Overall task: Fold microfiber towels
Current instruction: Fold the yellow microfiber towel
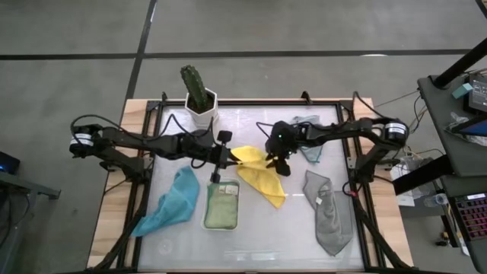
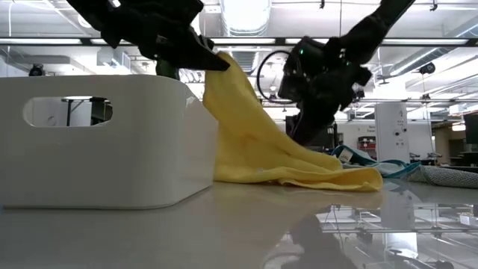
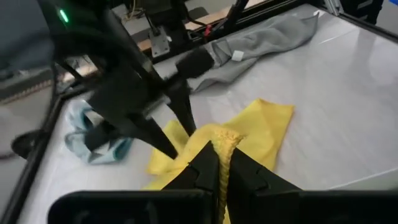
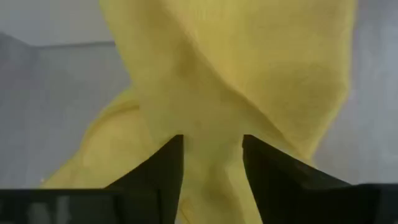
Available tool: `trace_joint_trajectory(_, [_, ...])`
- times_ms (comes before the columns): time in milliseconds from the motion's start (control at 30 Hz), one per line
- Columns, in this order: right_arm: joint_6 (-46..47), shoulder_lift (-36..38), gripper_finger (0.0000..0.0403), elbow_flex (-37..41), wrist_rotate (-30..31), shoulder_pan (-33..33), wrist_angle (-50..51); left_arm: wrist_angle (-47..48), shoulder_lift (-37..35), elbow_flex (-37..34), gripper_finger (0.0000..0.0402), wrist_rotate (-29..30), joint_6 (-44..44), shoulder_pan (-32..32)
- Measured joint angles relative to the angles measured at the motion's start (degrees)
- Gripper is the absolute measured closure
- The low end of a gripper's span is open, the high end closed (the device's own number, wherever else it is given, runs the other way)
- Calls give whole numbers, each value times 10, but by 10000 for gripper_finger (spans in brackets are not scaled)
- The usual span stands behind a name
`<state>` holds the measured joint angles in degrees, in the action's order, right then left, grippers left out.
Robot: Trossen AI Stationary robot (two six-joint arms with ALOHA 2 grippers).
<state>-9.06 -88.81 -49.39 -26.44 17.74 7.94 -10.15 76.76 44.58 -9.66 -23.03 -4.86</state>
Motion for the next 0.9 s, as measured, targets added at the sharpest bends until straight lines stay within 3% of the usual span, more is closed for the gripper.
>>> trace_joint_trajectory(100, [-31,-26,295,-1,14,0,-2,-21,0,0,402,0,-27,-4])
trace_joint_trajectory(233, [-81,-34,379,-25,160,4,16,-48,0,6,402,9,-59,-29])
trace_joint_trajectory(333, [-108,-4,391,-56,252,8,57,-63,-3,11,402,29,-60,-55])
trace_joint_trajectory(433, [-111,42,394,-82,295,6,110,-63,-11,12,402,30,-49,-67])
trace_joint_trajectory(533, [-89,92,394,-85,298,-1,139,-27,-21,8,402,-27,-39,-66])
trace_joint_trajectory(700, [-27,132,394,-56,264,-20,120,72,-21,-1,401,-287,-31,-61])
trace_joint_trajectory(767, [-17,128,394,-34,252,-30,83,82,-20,-6,401,-299,-28,-58])
trace_joint_trajectory(900, [-6,94,394,8,212,-43,-14,80,-19,-18,401,-258,-24,-57])
